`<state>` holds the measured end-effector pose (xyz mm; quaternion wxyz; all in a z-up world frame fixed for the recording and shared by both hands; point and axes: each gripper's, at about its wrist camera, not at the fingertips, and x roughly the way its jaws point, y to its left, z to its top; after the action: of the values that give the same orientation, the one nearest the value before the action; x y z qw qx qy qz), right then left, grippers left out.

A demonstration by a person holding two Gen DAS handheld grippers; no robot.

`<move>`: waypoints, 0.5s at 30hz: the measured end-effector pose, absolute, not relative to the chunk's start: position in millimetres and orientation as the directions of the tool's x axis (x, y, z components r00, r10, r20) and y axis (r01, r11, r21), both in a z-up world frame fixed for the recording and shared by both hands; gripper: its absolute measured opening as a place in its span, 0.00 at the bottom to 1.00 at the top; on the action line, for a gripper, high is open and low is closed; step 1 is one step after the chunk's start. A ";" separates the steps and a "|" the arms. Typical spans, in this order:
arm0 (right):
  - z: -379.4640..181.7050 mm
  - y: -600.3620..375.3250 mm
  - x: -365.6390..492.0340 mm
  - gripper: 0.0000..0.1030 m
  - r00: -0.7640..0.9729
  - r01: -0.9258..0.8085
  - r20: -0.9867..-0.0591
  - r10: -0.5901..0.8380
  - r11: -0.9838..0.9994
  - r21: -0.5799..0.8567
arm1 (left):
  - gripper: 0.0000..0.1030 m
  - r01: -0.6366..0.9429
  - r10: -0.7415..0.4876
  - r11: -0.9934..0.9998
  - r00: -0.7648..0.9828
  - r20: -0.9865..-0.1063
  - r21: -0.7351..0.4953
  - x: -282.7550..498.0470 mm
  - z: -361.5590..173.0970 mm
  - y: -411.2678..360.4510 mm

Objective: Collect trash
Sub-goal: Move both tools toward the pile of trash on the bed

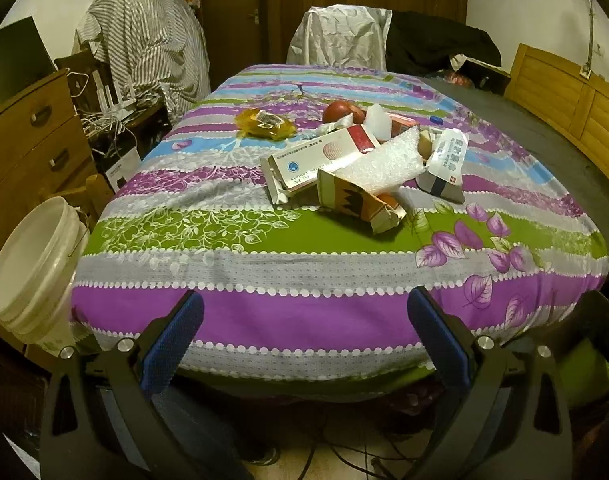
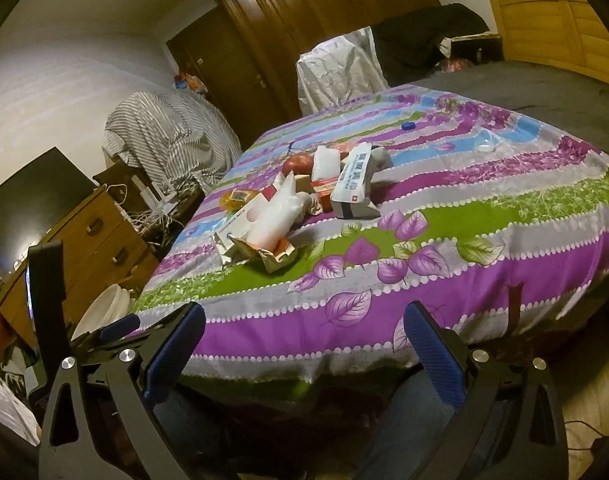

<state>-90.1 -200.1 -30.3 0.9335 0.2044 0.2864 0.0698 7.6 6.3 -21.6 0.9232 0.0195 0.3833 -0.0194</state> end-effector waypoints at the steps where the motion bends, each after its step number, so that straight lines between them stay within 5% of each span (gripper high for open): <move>1: -30.9 -200.0 -90.1 0.96 0.824 -0.013 -0.509 0.247 0.908 0.419 | 0.95 0.050 -0.020 0.999 0.706 -0.708 0.022 7.4 -21.6 5.9; 15: -37.7 -196.6 -82.1 0.96 0.801 0.016 -0.557 0.219 0.922 0.387 | 0.95 0.035 -0.007 0.999 0.691 -0.723 0.024 11.4 -28.6 8.8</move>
<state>-82.1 -196.6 -37.7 0.9298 0.1899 0.3106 0.0546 11.4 8.8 -28.6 0.9193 0.0180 0.3929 -0.0116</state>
